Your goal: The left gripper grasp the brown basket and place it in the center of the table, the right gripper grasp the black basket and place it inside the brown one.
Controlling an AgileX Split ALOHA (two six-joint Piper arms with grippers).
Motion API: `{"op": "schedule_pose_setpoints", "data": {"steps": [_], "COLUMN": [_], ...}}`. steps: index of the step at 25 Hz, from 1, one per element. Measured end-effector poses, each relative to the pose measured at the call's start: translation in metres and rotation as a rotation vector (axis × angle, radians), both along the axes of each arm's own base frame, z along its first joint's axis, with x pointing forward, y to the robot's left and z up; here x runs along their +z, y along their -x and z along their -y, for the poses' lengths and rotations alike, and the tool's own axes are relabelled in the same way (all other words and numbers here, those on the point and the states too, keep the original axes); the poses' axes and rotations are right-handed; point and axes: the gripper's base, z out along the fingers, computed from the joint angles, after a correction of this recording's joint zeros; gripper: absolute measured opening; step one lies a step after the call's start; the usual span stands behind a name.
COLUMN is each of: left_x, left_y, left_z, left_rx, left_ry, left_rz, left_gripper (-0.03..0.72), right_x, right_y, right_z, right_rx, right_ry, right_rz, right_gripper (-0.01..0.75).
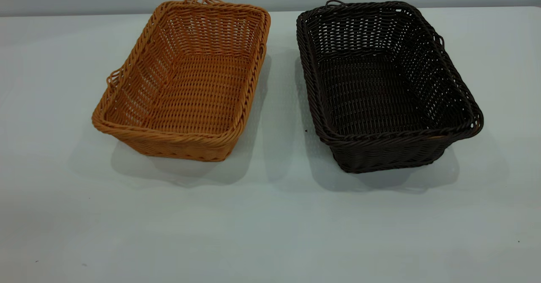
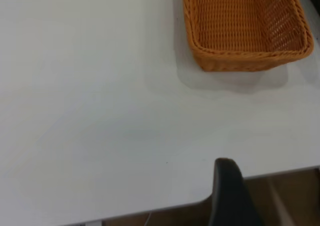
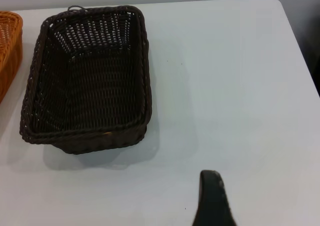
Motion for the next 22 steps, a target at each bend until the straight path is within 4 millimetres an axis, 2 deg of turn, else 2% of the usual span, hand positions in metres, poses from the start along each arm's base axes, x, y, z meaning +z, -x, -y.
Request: {"op": "schedule_pose_setpoints", "data": {"steps": [10,16,19,22], "left_x": [0.003,0.004,0.007,0.015], "left_y": [-0.003,-0.003,-0.009,-0.031], "left_z": [0.0,0.0,0.0,0.002], "left_rx": [0.003,0.006,0.031,0.052], "left_ry": [0.007,0.011,0.037,0.055], "left_rz": [0.047,0.051,0.041,-0.014], "left_gripper": [0.368,0.368,0.368,0.368], "right_x": [0.001,0.001,0.002,0.003], "right_y": [0.0,-0.001,-0.008,-0.025], "right_z": [0.0,-0.001,-0.006,-0.013], "right_rx": [0.0,0.007,0.042,0.111], "right_ry": [0.0,-0.015,-0.051,-0.071], "right_rz": [0.01,0.011,-0.028,-0.12], "right_gripper": [0.373,0.367,0.391,0.459]}}
